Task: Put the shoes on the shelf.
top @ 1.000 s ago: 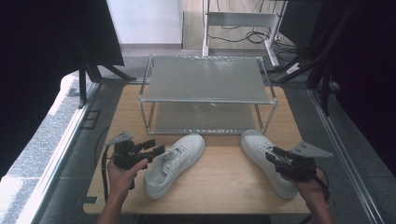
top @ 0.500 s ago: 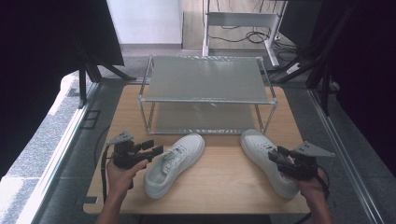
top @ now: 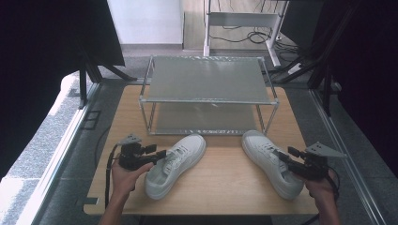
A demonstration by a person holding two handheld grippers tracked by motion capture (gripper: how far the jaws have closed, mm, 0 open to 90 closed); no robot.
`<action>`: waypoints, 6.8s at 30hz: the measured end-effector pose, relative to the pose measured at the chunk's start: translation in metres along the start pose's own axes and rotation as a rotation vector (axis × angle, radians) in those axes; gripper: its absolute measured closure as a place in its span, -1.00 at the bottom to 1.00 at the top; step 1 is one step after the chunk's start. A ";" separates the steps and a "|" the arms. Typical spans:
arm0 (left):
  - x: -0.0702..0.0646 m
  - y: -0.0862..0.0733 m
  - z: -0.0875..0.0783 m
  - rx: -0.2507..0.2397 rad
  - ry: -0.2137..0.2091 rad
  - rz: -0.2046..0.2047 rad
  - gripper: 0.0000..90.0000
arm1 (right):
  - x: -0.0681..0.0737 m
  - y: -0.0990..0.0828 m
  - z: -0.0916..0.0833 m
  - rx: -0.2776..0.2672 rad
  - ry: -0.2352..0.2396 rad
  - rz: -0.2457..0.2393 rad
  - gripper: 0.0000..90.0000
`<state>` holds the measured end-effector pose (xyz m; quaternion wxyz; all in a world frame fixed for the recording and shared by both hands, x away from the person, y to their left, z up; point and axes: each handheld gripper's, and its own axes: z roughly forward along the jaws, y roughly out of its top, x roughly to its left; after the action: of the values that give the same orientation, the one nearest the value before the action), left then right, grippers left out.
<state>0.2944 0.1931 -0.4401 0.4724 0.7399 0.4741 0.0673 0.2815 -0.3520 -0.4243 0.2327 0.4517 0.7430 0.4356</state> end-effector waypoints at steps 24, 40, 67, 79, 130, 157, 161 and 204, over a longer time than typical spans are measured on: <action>0.001 -0.005 0.016 0.079 0.037 0.039 -0.04 | -0.018 -0.015 0.017 0.114 -0.007 0.003 0.17; -0.005 -0.008 0.033 0.163 0.094 0.091 0.03 | -0.020 -0.017 0.022 0.139 0.005 0.010 0.17; -0.005 0.001 0.049 0.274 0.148 0.107 0.61 | -0.031 -0.012 0.051 0.289 -0.025 -0.067 0.62; -0.007 -0.001 0.047 0.230 0.147 0.115 0.79 | -0.031 -0.011 0.051 0.293 -0.043 -0.046 0.86; 0.002 0.010 -0.014 -0.206 -0.207 -0.127 0.81 | -0.013 -0.004 0.019 -0.109 0.278 0.318 0.88; -0.002 0.020 -0.028 -0.281 -0.239 -0.141 0.81 | 0.012 0.026 0.015 -0.178 0.296 0.306 0.88; -0.003 0.026 -0.032 -0.298 -0.242 -0.136 0.81 | 0.013 0.029 0.014 -0.188 0.304 0.310 0.88; -0.009 0.123 -0.028 -0.438 -0.310 -0.125 0.82 | 0.017 0.121 0.018 -0.358 0.282 0.336 0.89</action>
<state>0.3525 0.1913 -0.3279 0.6913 0.5909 0.4151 0.0251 0.3434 -0.3039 -0.3289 0.1275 0.4553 0.5940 0.6508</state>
